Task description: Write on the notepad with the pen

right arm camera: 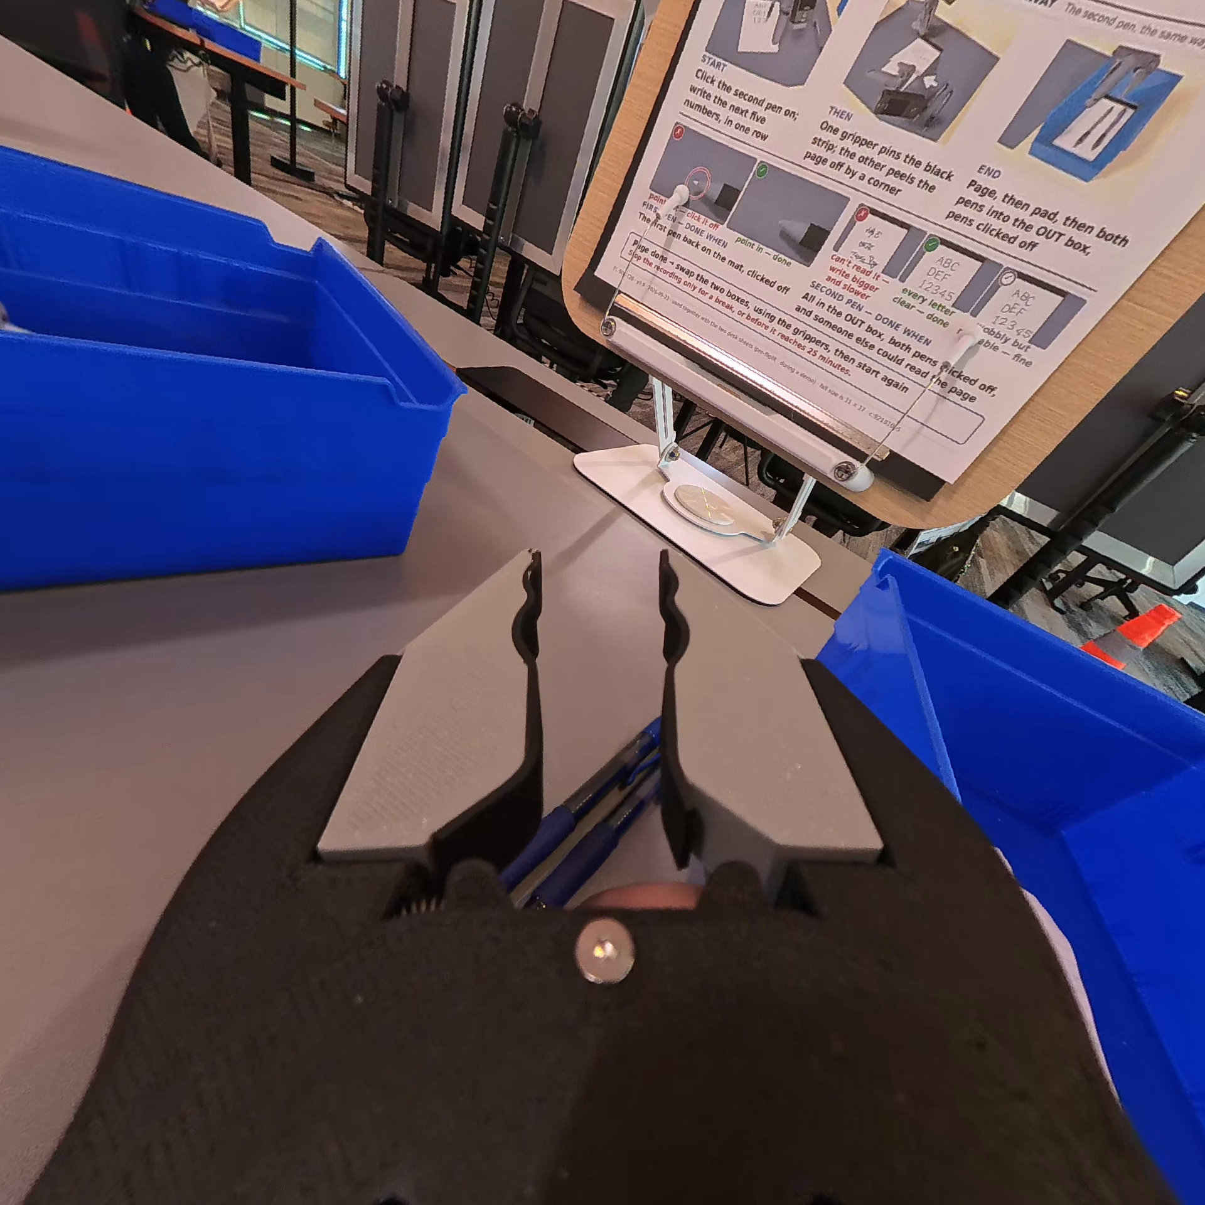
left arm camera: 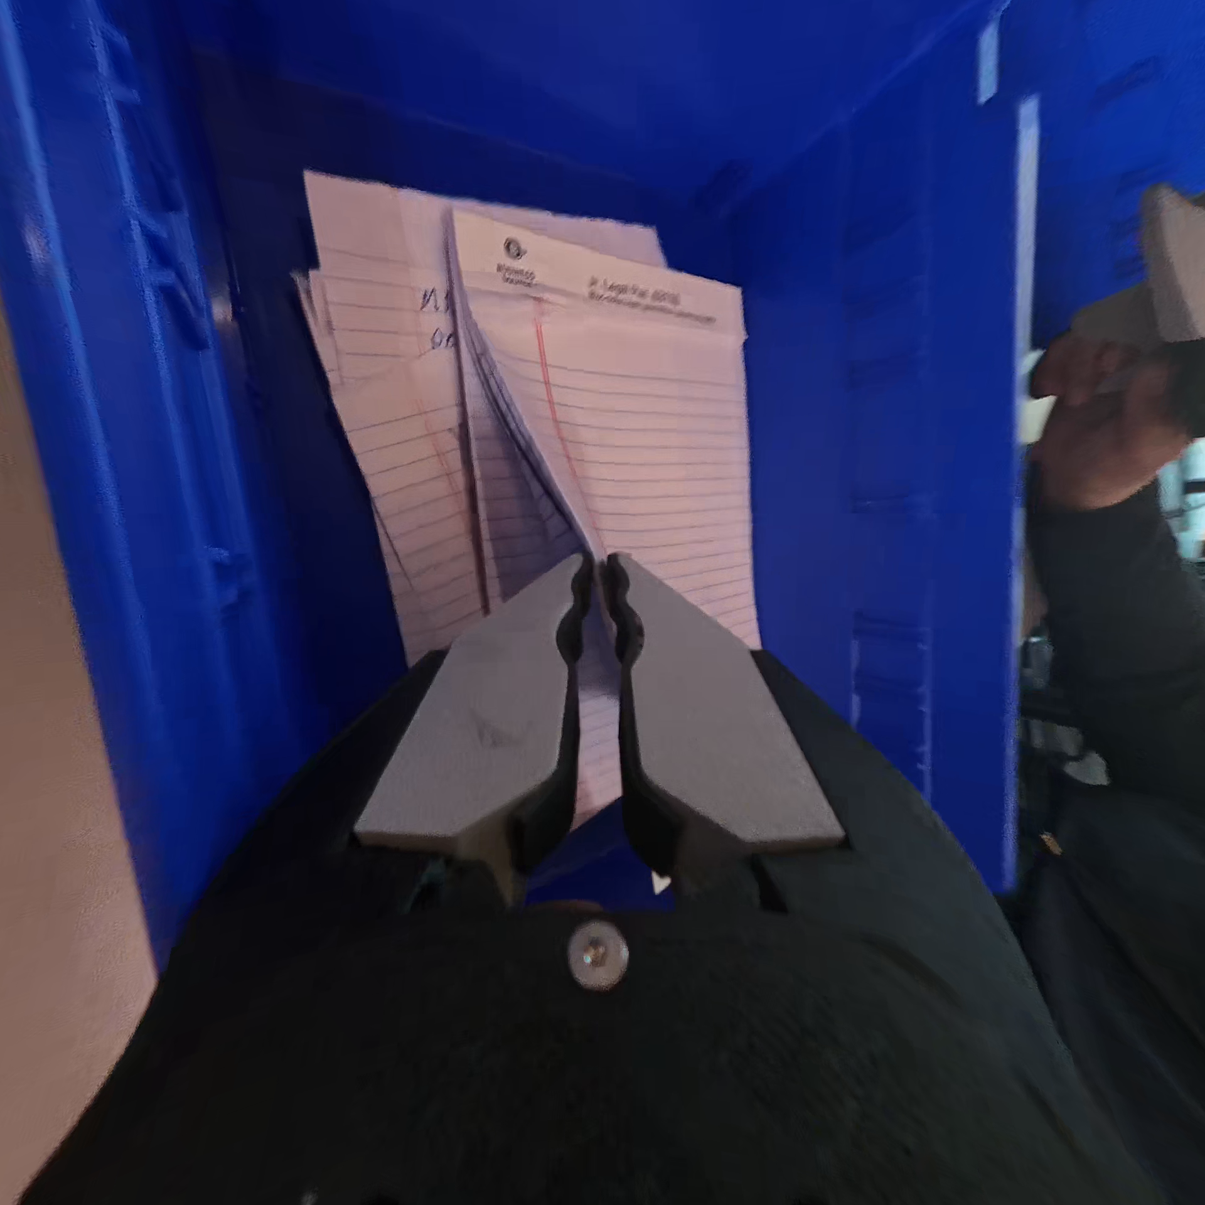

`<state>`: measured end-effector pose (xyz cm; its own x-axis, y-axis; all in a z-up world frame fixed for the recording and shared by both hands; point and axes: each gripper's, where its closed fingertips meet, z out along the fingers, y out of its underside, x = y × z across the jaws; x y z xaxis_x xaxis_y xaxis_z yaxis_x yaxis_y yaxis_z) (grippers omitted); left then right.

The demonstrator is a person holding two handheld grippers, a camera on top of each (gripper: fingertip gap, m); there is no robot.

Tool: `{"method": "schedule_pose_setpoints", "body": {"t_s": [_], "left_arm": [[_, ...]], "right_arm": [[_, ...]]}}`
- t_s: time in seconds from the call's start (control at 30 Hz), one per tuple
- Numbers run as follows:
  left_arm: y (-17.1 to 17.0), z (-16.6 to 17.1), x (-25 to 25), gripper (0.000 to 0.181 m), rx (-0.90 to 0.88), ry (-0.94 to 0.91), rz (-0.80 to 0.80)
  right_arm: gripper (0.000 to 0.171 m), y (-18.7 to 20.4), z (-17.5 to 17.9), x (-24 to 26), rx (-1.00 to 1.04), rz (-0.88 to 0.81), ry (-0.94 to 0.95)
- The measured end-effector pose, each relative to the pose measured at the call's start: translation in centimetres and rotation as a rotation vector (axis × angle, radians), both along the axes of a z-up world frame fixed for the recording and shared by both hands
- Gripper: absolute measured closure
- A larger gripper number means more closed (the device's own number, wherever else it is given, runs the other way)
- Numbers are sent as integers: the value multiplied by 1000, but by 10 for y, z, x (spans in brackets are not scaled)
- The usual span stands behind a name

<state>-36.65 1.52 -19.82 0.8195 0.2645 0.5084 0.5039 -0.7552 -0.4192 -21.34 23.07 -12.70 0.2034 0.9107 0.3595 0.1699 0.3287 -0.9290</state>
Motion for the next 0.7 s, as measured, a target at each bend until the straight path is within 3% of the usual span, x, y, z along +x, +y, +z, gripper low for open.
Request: {"method": "schedule_pose_setpoints", "body": {"t_s": [0.27,0.5,0.7], "left_arm": [[20,109,10,181,488,-89,-34],[37,163,38,181,564,16,-119],[46,208,76,181,626,91,-204]], "right_arm": [[138,-4,-3,-2,-14,12,-13],[131,-25,-7,-8,-182,111,-35],[117,-69,-13,-9,-555,418,-82]]}}
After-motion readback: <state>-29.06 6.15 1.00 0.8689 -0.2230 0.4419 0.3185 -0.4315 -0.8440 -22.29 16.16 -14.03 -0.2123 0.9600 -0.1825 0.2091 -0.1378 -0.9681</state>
